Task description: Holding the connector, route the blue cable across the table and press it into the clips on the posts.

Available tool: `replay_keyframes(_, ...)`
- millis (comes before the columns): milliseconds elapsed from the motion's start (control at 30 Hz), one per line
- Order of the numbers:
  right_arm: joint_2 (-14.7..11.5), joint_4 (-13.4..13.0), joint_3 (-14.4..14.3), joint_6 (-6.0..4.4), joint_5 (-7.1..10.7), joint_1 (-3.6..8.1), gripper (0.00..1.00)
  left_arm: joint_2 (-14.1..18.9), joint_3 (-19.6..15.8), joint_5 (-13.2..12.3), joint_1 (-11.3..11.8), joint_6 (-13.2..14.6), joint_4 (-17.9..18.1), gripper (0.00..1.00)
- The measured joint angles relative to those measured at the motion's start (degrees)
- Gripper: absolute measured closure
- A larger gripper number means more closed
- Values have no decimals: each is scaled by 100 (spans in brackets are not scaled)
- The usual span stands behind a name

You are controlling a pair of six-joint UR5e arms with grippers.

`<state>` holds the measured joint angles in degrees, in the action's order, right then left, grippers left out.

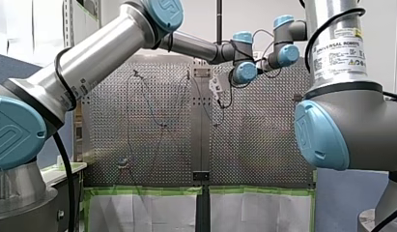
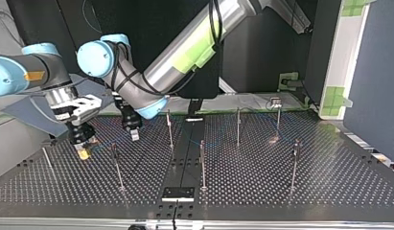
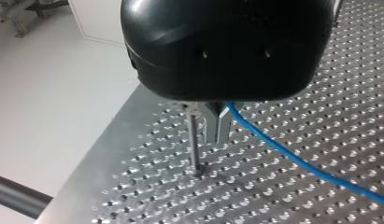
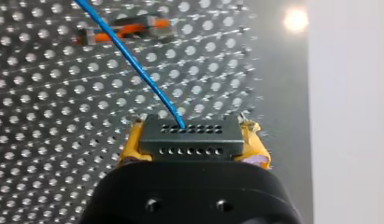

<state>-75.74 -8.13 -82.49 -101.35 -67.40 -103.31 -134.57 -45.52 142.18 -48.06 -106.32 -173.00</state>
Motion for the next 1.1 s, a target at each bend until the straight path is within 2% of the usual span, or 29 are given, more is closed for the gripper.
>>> replay_keyframes(167,-46,66,70,-8,10,40,100,44,1,-56,35,53,60,100)
replay_keyframes(767,37,109,88,-10,60,48,100,17,-49,-894,367,198,386,100)
replay_keyframes(1100,137,101,90,-12,65,106,100,13,-393,-1289,482,240,654,100)
